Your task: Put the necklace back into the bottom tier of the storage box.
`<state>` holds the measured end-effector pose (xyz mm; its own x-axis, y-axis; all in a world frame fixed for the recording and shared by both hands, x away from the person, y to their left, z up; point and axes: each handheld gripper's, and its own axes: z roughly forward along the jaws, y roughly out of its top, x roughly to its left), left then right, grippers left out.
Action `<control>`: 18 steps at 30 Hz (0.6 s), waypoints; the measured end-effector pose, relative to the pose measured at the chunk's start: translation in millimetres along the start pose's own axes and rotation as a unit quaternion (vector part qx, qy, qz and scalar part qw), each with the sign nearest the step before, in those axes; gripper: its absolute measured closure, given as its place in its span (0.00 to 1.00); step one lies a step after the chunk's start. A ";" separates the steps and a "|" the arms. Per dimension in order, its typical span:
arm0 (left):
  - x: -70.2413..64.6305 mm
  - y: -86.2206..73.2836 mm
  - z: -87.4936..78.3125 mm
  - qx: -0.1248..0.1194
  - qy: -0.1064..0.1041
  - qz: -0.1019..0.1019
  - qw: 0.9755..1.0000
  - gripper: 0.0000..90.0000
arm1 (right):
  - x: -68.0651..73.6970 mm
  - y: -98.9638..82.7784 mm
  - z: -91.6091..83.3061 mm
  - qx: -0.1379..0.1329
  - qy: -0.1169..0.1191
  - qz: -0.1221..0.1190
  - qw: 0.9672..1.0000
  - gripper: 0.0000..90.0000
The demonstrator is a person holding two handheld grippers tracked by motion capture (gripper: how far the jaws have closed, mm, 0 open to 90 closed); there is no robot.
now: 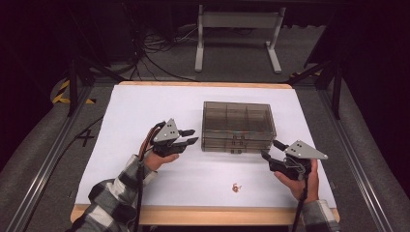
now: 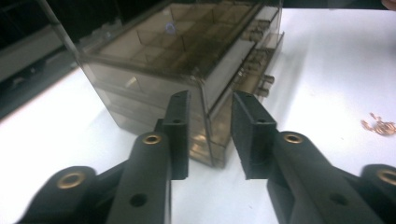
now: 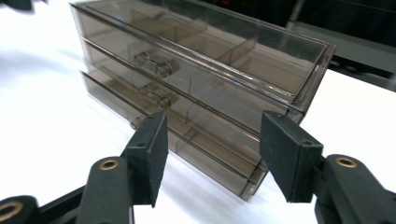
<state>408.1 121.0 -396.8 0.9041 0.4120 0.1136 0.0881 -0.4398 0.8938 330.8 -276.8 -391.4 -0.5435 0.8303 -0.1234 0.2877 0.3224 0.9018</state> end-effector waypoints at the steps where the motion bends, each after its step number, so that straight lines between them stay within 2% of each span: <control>1: -1.4 -2.0 0.5 0.008 -0.002 0.002 1.000 0.73 | -4.3 -1.2 -1.4 -0.003 0.007 0.003 1.000 0.47; 3: -3.6 -6.2 1.3 0.017 -0.008 -0.003 1.000 0.68 | -14.0 -5.7 -3.1 -0.015 0.026 0.011 0.999 0.48; 6: -9.4 -12.9 5.0 0.034 -0.018 -0.005 0.999 0.65 | -24.4 -12.5 -2.6 -0.013 0.031 0.018 0.999 0.49; 11: -16.7 -14.7 14.4 0.058 -0.030 0.015 0.998 0.61 | -27.7 -17.7 -0.2 0.007 0.024 -0.005 1.000 0.50; 12: -17.7 -14.7 18.0 0.061 -0.032 0.018 0.997 0.61 | -28.1 -18.4 1.3 0.013 0.031 -0.010 0.999 0.50; 16: -18.3 -15.9 26.8 0.068 -0.041 0.015 0.997 0.59 | -29.9 -23.0 7.0 0.033 0.040 -0.033 0.998 0.50; 18: -20.0 -17.2 33.6 0.079 -0.039 0.018 0.996 0.57 | -32.5 -26.0 8.4 0.034 0.042 -0.031 0.998 0.49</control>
<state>402.6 93.5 -429.1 0.9369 0.3339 0.1041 0.1151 -0.5755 0.8097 347.6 -308.3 -414.4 -0.6256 0.7675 -0.1399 0.3022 0.4038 0.8635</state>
